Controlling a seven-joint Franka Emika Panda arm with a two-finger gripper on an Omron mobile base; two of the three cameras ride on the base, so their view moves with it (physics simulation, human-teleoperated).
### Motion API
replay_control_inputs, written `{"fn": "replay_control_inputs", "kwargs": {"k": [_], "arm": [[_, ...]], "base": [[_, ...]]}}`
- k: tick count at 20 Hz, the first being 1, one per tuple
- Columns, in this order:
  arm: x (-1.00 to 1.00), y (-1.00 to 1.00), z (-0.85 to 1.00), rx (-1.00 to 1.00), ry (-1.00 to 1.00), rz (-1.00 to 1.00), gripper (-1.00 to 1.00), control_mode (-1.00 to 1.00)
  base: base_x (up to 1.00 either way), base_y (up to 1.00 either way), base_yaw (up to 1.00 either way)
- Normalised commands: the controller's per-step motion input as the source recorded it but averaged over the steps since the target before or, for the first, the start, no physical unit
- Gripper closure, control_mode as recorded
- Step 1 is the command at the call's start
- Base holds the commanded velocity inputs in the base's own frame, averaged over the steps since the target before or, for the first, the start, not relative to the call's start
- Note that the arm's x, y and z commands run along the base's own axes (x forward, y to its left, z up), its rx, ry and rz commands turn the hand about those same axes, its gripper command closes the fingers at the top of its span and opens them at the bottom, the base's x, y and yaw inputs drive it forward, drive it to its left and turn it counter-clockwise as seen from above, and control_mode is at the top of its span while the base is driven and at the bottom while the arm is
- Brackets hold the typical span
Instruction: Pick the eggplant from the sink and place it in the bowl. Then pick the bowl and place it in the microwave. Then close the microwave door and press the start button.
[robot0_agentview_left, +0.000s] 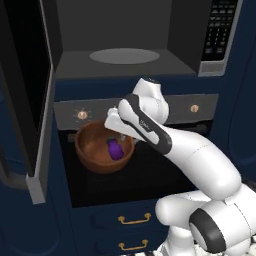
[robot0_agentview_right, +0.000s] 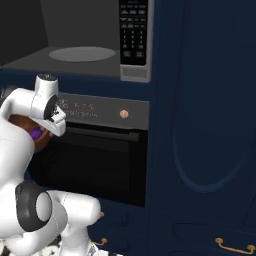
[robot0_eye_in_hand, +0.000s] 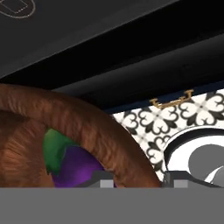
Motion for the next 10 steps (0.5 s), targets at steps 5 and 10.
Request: {"fn": "replay_control_inputs", "kwargs": {"k": [5, 10], "arm": [[0.0, 0.0, 0.0, 0.0, 0.0, 0.0, 1.0, 1.0], [0.0, 0.0, 0.0, 0.0, 0.0, 0.0, 1.0, 1.0]], "base": [[-0.26, 0.05, 0.0], [-0.06, 0.0, 0.0]]}}
